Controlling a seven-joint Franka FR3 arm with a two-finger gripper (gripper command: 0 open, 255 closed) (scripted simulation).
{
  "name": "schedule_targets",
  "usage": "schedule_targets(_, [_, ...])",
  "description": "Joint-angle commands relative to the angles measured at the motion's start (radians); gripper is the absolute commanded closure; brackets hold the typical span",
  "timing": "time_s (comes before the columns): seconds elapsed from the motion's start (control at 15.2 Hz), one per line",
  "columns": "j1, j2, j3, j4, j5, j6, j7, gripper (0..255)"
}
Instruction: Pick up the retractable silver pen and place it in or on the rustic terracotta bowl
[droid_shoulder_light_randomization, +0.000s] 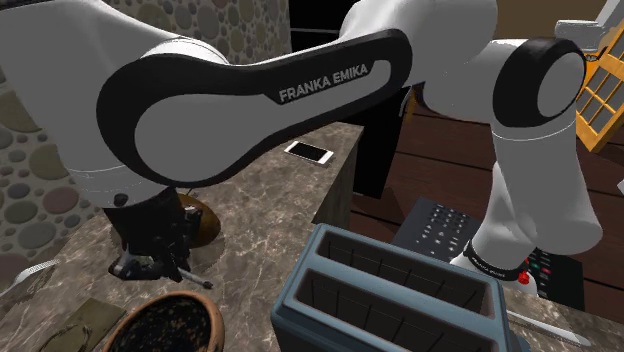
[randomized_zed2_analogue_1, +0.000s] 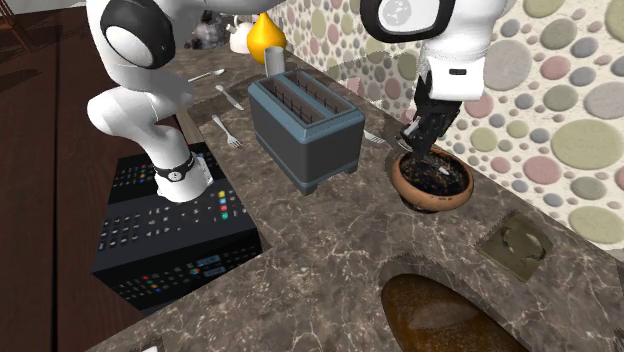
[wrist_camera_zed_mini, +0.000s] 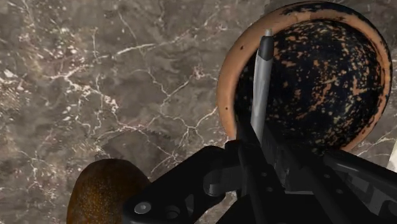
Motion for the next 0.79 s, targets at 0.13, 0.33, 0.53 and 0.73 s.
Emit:
schedule_targets(0.13, [0.155, 0.177, -0.021, 0.294, -0.075, -0.117, 0.060, 255])
schedule_targets(0.33, [0.293, 0.347, -0.059, 0.600, -0.121, -0.234, 0.065, 255])
schedule_targets(0.53, [0.249, 0.299, -0.044, 0.461, -0.111, -0.153, 0.079, 255])
schedule_targets(0.73, [0.222, 0.275, -0.039, 0.370, -0.106, -0.092, 0.087, 255])
